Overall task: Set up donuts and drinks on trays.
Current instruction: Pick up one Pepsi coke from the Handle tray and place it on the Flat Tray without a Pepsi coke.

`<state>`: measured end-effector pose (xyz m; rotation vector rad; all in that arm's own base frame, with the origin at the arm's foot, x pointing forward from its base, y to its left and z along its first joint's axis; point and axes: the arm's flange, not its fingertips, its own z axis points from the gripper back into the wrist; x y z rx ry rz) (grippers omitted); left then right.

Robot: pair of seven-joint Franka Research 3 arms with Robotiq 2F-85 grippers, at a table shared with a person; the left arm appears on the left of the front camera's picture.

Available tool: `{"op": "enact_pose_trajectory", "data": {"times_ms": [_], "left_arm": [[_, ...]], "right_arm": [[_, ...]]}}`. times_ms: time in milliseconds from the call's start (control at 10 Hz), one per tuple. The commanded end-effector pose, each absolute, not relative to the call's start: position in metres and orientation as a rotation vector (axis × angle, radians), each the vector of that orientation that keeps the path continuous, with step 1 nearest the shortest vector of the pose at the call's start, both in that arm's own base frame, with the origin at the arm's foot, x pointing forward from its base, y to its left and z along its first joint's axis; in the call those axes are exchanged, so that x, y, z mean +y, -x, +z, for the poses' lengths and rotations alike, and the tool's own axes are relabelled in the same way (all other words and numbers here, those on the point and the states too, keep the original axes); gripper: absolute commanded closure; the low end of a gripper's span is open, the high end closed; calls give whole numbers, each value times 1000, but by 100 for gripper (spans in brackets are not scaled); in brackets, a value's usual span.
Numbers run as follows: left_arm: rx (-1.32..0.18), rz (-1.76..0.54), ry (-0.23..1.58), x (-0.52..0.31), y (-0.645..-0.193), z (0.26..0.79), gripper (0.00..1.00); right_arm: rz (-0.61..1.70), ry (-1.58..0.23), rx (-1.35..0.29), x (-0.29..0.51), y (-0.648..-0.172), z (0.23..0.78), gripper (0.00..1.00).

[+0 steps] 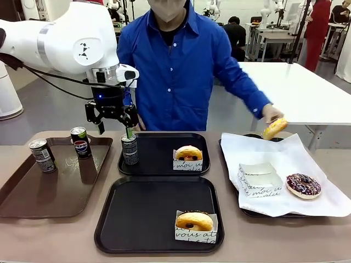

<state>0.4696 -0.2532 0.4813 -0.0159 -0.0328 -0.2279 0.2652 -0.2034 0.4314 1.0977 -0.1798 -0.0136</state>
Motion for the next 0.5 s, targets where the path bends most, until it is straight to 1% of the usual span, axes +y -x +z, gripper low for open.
{"op": "enact_pose_trajectory", "data": {"times_ms": [0,100,200,400], "left_arm": [[-31,-230,10,-253,-472,482,0],[-33,-228,16,-253,-470,481,0],[0,-180,38,-225,-470,489,0],[3,-92,80,-155,-447,499,0]], "right_arm": [[-2,-1112,-191,-204,-266,431,0],[-2,-1112,-191,-204,-266,431,0],[-2,-1112,-191,-204,-266,431,0],[-2,-1112,-191,-204,-266,431,0]]}}
